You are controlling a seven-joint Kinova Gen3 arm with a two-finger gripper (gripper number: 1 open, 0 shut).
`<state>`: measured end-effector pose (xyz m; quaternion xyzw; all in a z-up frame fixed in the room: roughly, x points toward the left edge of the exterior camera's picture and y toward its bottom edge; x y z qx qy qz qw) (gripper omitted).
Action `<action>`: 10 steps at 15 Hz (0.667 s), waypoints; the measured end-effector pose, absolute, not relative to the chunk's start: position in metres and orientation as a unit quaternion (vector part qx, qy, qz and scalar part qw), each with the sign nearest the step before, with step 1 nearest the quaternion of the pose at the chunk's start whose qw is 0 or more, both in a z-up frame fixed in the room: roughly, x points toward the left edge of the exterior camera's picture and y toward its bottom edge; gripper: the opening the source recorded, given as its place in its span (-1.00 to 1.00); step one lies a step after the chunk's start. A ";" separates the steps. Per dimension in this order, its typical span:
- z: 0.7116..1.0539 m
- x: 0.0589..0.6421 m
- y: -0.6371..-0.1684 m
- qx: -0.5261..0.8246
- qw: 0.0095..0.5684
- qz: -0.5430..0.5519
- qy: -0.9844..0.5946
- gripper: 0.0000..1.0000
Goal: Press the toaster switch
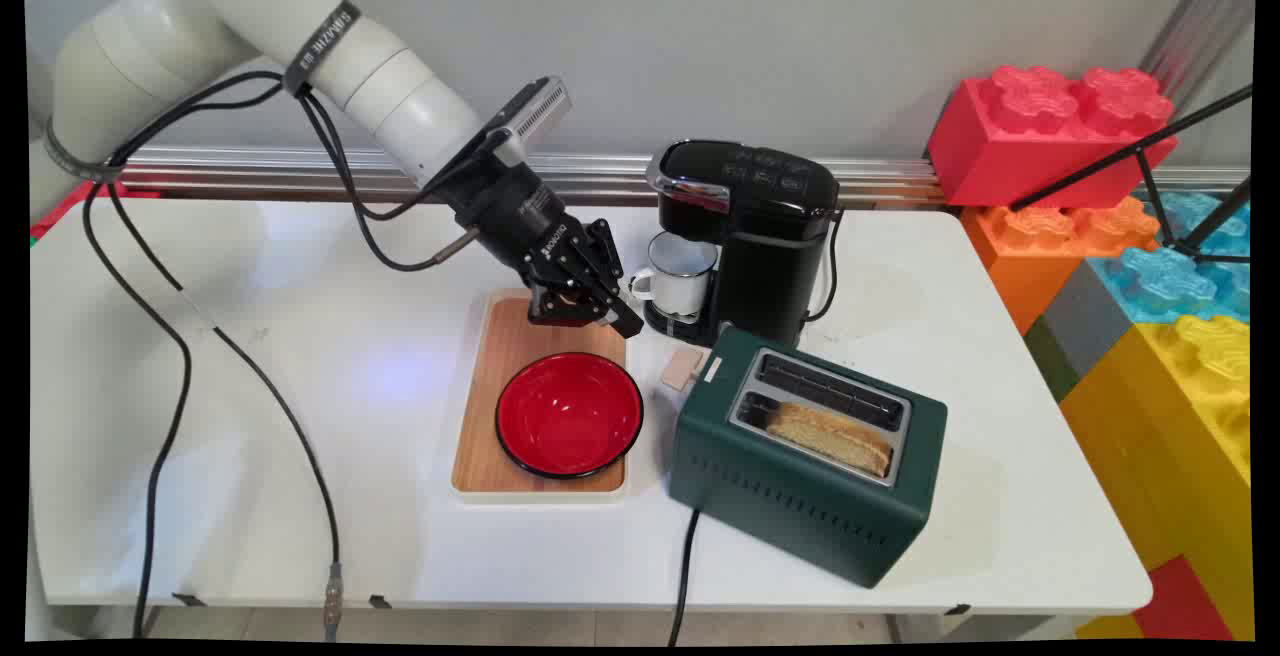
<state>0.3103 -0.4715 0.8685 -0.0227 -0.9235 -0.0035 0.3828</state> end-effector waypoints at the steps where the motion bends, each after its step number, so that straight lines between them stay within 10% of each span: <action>1: 0.866 0.311 -0.472 -0.018 0.387 -0.006 -0.922 -1.00; 10: 0.834 0.310 -0.478 0.013 0.431 -0.025 -0.902 -1.00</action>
